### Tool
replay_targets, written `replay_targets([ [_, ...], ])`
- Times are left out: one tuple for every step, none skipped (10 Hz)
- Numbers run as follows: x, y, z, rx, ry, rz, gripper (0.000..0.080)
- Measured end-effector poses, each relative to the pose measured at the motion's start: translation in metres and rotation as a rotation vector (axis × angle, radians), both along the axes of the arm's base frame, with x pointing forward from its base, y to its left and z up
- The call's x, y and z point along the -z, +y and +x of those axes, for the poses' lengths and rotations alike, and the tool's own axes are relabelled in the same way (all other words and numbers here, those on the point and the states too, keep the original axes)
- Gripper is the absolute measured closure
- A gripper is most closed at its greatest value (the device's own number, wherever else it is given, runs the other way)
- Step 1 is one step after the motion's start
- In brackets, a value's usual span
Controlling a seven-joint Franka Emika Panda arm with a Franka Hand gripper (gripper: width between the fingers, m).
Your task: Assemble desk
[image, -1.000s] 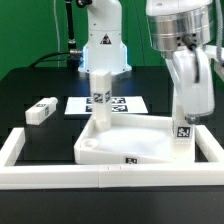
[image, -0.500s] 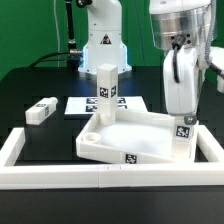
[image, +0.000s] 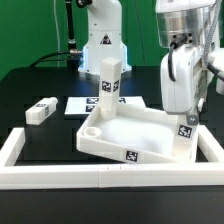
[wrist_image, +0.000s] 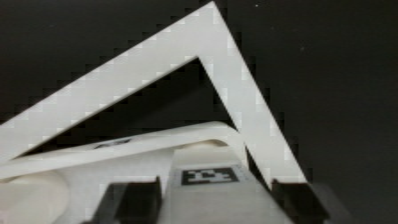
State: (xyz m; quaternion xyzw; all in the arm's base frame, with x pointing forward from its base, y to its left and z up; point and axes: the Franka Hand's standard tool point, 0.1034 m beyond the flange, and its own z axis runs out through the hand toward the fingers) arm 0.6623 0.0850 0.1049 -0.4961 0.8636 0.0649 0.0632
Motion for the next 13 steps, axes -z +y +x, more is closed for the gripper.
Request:
replay_targets([
  [0.0, 0.001, -0.001, -0.022, -0.002, 0.0, 0.0501],
  [0.001, 0.001, 0.0, -0.021, -0.003, -0.001, 0.0278],
  [0.001, 0.001, 0.0, -0.025, -0.003, -0.001, 0.0278],
  [-0.001, 0.0, 0.0, -0.044, -0.009, -0.001, 0.0177],
  [-0.009, -0.003, 0.0, -0.123, -0.033, 0.003, 0.0177],
  [-0.022, -0.008, -0.004, -0.167, -0.052, 0.008, 0.0155],
  [-0.032, -0.014, -0.008, -0.191, -0.063, 0.01, 0.0151],
  [-0.039, -0.017, -0.01, -0.197, -0.072, 0.011, 0.0151],
  [-0.035, -0.016, -0.01, -0.199, -0.067, 0.01, 0.015],
  [-0.034, -0.016, -0.011, -0.201, -0.065, 0.009, 0.015],
  [-0.034, -0.016, -0.011, -0.2, -0.065, 0.009, 0.015],
  [-0.033, -0.016, -0.011, -0.2, -0.064, 0.009, 0.015],
  [-0.033, -0.018, -0.011, -0.214, -0.075, 0.003, 0.015],
])
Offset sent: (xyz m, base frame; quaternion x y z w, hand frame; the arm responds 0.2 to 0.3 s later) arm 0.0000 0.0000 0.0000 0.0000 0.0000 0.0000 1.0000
